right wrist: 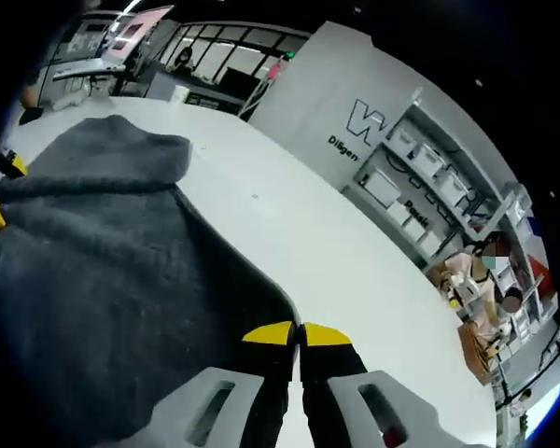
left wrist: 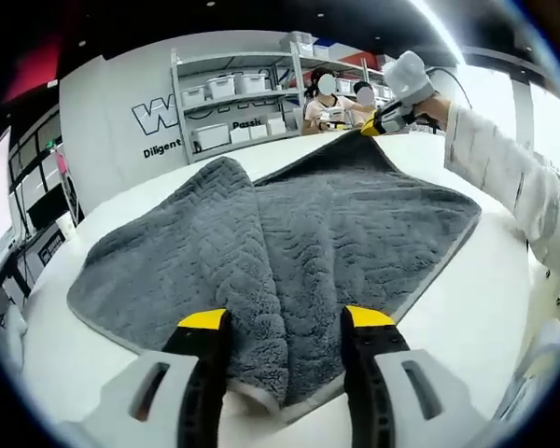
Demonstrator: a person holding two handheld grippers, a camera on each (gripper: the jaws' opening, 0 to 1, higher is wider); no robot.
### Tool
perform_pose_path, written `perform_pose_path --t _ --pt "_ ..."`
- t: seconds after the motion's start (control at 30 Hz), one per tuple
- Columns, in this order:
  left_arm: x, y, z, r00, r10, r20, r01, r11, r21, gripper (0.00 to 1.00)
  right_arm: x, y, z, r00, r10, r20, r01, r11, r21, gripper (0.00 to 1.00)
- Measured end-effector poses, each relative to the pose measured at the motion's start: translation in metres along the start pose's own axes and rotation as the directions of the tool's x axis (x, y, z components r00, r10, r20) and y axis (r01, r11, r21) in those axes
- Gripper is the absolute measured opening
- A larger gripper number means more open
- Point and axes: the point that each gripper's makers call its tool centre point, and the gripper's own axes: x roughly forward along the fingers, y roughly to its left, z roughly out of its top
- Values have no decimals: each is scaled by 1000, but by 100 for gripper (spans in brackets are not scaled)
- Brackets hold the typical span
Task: Open the folded towel by lifting each exposed corner and separating the folded layers until the towel lies flat within the target outline without major curled edges
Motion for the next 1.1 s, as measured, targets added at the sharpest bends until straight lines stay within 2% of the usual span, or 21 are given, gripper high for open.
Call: perform_pose_path --t 0.1,0.13,0.2,0.3,0.57,0.67,0.77,1.0,1.03,1.1 --pt "0 0 0 1000 0 -1 0 1000 2 47 11 -4 -7 999 -3 -34 2 1000 -21 0" --pt "0 0 0 1000 -2 -1 2 1000 1 47 25 -13 -13 998 -17 -54 16 1000 -16 0" --pt "0 -1 0 1000 -3 -1 3 1000 3 46 33 -14 -19 997 -11 -77 11 1000 -7 0" --pt "0 -1 0 1000 -4 1 4 1000 4 45 47 -15 -33 991 -19 -131 14 999 -38 0" --pt "0 -3 0 1000 -5 1 5 1000 12 44 68 -13 -51 984 8 -179 -12 1000 -21 0" --pt "0 -4 0 1000 -6 2 6 1000 13 43 75 -12 -57 982 15 -189 -18 1000 -14 0" --pt "0 -4 0 1000 -6 0 6 1000 13 43 82 -7 -63 977 28 -213 -39 998 -47 0" --pt "0 -3 0 1000 -7 6 7 1000 8 45 85 -8 -66 972 9 -234 -25 998 -64 0" --pt "0 -3 0 1000 -6 7 6 1000 9 45 85 -9 -66 971 0 -238 -16 998 -66 2" --pt "0 -3 0 1000 -5 8 5 1000 12 45 81 -19 -64 966 -54 -253 38 997 -68 12"
